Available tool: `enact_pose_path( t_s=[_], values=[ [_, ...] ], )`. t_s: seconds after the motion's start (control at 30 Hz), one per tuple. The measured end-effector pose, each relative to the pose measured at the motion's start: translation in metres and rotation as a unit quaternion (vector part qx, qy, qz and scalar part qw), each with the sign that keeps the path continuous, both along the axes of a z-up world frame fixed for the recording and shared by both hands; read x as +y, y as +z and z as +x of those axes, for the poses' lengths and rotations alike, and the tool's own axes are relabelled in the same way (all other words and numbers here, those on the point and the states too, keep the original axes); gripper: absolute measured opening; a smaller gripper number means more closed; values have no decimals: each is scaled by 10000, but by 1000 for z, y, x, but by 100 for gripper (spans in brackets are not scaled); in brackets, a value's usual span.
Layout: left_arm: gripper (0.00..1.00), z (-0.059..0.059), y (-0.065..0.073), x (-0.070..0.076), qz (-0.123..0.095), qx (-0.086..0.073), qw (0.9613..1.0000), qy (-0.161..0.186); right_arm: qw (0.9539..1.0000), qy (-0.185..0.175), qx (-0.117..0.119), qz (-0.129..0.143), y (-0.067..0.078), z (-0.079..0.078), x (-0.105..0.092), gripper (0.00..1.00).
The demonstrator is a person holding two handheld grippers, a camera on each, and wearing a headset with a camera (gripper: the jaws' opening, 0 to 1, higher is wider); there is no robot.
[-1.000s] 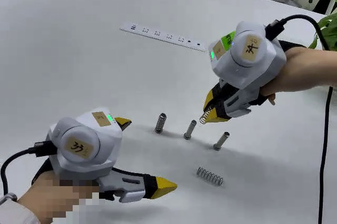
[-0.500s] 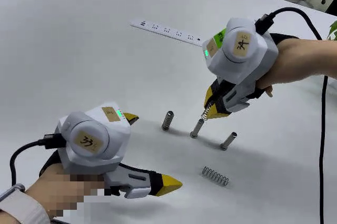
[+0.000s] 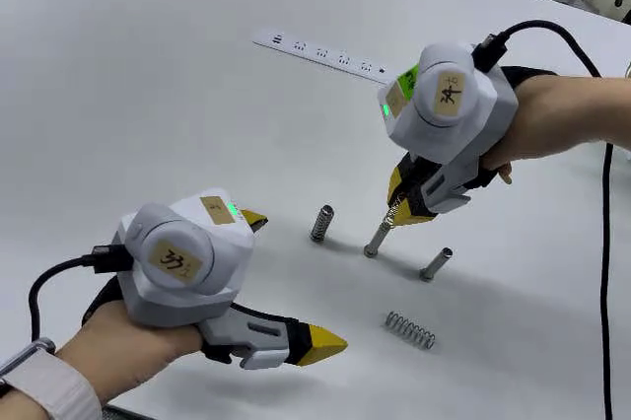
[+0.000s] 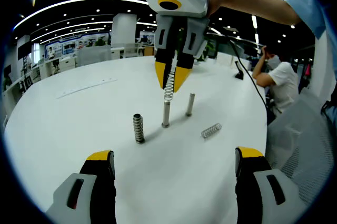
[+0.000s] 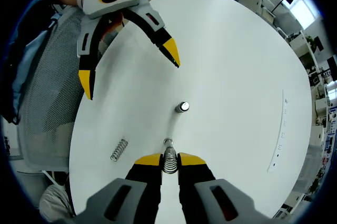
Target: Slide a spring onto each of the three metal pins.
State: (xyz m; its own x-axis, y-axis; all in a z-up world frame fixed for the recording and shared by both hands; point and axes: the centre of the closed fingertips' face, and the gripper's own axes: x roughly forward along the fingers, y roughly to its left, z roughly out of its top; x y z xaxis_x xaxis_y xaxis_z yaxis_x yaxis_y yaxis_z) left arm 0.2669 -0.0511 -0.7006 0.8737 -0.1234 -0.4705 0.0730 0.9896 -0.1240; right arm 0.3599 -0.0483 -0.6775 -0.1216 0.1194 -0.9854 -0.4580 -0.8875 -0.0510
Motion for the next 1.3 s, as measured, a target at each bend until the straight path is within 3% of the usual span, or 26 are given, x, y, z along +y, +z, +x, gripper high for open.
enact_pose_path(
  t_s=[0.87,1.3],
  values=[
    [95,-1,-3,0,-55,40,10000,-15,10000,27,7,-20,-5,-3,1,12],
    [94,-1,-4,-1,-80,55,10000,-22,9999,58,-78,-71,-18,0,0,12]
  ],
)
